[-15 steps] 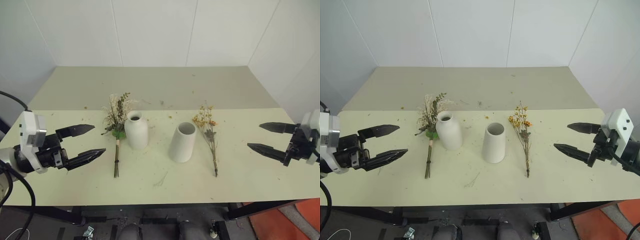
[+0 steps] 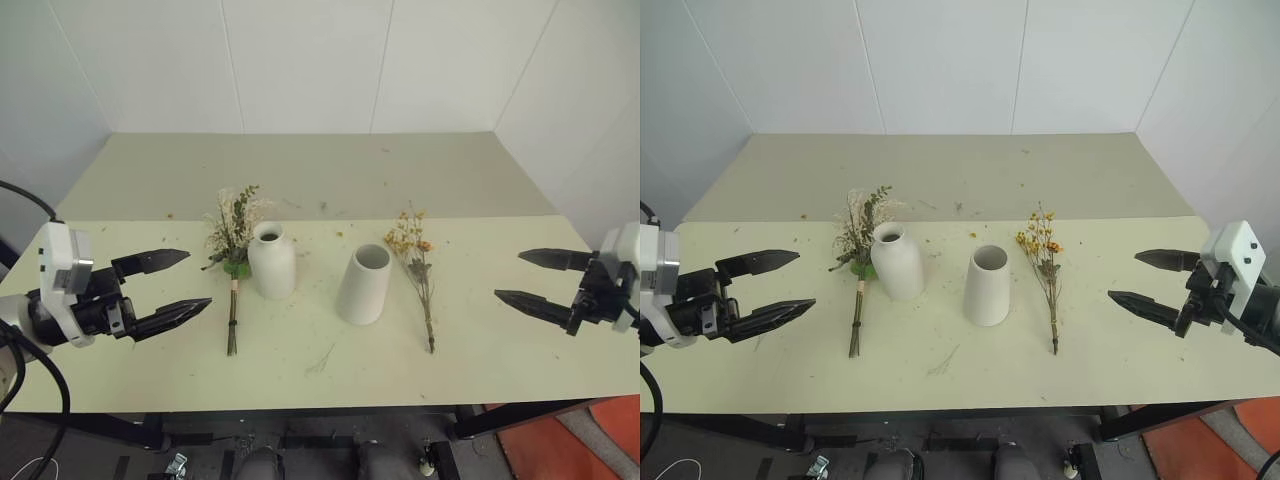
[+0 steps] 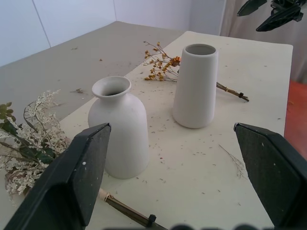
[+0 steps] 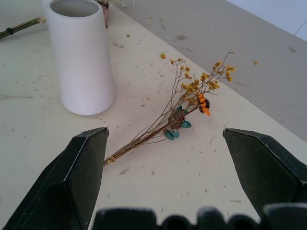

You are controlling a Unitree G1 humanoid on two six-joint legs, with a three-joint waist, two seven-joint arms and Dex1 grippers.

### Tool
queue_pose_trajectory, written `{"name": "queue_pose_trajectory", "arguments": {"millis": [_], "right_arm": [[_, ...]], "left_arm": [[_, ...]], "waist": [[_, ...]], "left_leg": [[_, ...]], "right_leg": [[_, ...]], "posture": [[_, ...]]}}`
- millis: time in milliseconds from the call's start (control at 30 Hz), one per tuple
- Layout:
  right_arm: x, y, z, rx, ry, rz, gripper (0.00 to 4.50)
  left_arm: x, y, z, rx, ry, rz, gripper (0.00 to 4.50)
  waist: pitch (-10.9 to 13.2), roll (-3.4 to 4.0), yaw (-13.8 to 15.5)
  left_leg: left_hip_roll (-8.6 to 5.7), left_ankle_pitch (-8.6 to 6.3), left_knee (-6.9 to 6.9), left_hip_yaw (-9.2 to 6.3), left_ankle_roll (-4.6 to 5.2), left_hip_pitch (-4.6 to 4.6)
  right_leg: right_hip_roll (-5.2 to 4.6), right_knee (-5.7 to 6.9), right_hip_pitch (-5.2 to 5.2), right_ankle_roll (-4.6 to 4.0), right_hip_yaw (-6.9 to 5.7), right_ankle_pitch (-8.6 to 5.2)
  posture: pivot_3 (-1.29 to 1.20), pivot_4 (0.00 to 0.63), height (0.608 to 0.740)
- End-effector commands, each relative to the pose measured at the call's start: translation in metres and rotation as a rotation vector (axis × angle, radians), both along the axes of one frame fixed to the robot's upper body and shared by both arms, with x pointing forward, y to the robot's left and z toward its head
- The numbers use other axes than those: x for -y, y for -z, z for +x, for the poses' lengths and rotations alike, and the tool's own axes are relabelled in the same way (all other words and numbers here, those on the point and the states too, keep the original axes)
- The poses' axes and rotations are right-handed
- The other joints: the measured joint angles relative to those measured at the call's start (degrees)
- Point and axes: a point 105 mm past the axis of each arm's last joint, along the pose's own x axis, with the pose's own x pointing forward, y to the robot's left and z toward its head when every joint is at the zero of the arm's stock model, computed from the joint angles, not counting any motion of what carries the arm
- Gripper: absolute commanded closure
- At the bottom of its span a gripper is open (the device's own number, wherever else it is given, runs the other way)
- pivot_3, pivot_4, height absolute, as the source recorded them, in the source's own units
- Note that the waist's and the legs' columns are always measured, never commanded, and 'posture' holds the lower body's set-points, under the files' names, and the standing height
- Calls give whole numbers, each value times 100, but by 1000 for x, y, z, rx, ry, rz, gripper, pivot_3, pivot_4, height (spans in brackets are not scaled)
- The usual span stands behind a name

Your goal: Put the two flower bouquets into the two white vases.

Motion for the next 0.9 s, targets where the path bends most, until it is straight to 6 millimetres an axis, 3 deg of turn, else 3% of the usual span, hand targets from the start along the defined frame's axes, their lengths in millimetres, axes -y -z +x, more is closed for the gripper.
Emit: {"name": "queue_pose_trajectory", "arguments": {"millis": [33, 433, 567, 900], "right_arm": [[-5, -10, 1, 32, -7, -14, 0], [-12, -12, 3, 37, -24, -7, 0], [-16, -16, 5, 56, -34, -6, 0], [-33, -31, 9, 117, -143, 0, 0]], "left_arm": [[2, -11, -2, 50, 11, 29, 19], [1, -6, 0, -2, -1, 57, 19], [-16, 20, 19, -187, -208, 254, 19], [-5, 45, 66, -439, -467, 336, 19]], "waist": [[0, 0, 0], [0, 0, -1], [1, 1, -2], [6, -9, 17]], "left_leg": [[0, 0, 0, 0, 0, 0], [0, 0, 0, 0, 0, 1], [-1, 0, 1, -2, 0, 3], [-6, 0, 1, -6, 0, -1]], "right_leg": [[0, 0, 0, 0, 0, 0], [0, 2, 0, 0, 0, 0], [1, 7, 0, 0, 1, 0], [0, 12, -2, 2, 1, -1]], "posture": [[0, 150, 740], [0, 150, 740], [0, 150, 740], [0, 150, 740]]}}
